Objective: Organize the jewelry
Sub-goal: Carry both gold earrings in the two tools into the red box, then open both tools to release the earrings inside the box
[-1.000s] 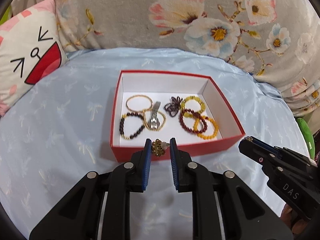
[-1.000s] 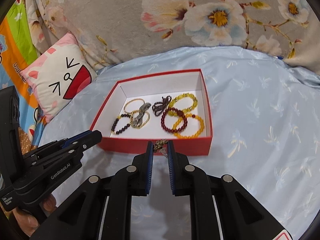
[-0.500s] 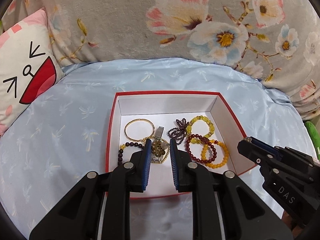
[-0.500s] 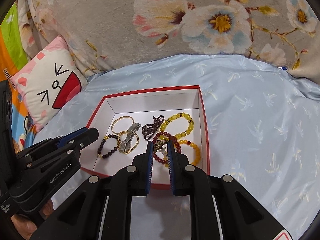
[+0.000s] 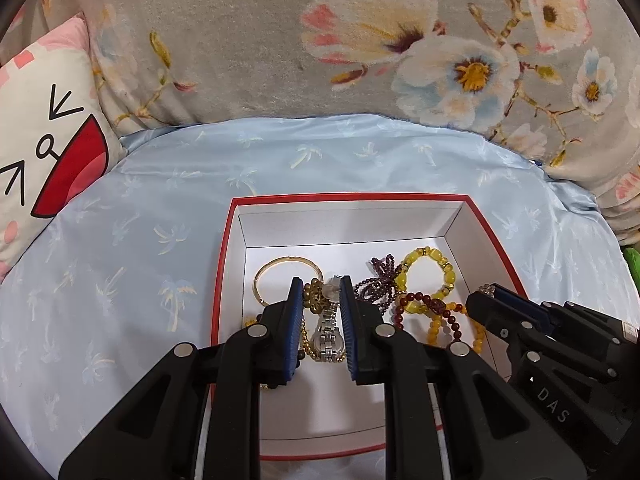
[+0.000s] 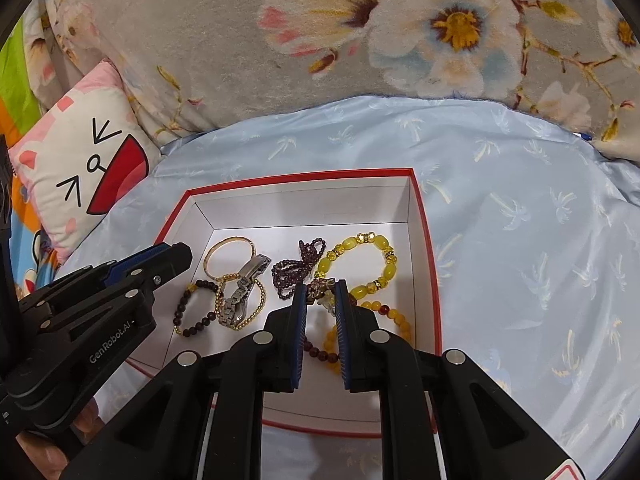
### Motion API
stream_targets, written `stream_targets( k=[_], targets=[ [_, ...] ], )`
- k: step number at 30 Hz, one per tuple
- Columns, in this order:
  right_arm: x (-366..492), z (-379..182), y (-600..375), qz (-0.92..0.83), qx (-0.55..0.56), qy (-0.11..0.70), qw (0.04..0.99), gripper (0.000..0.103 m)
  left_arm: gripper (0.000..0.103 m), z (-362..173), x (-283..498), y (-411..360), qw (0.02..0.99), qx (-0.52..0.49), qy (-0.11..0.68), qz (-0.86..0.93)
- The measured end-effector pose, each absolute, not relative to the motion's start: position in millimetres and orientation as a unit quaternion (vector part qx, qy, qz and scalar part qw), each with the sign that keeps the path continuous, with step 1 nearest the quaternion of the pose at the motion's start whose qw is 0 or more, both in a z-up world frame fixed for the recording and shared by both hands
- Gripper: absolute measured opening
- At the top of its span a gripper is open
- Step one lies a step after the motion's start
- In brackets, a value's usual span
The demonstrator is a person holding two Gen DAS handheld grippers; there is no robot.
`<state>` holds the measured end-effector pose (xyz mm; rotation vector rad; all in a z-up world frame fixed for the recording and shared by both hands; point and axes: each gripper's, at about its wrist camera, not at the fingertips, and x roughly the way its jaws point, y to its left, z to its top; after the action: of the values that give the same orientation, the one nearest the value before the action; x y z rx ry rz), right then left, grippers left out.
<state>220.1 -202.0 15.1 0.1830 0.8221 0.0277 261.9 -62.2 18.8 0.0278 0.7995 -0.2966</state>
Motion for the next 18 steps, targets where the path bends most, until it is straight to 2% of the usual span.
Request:
stream_targets(
  k=[18],
  targets=[
    [228.3, 8.4, -193.9, 0.018, 0.082, 0.403, 0.911, 0.013, 0.018, 10.2, 265.8, -67.2, 0.908, 0.016, 0.393, -0.141]
  ],
)
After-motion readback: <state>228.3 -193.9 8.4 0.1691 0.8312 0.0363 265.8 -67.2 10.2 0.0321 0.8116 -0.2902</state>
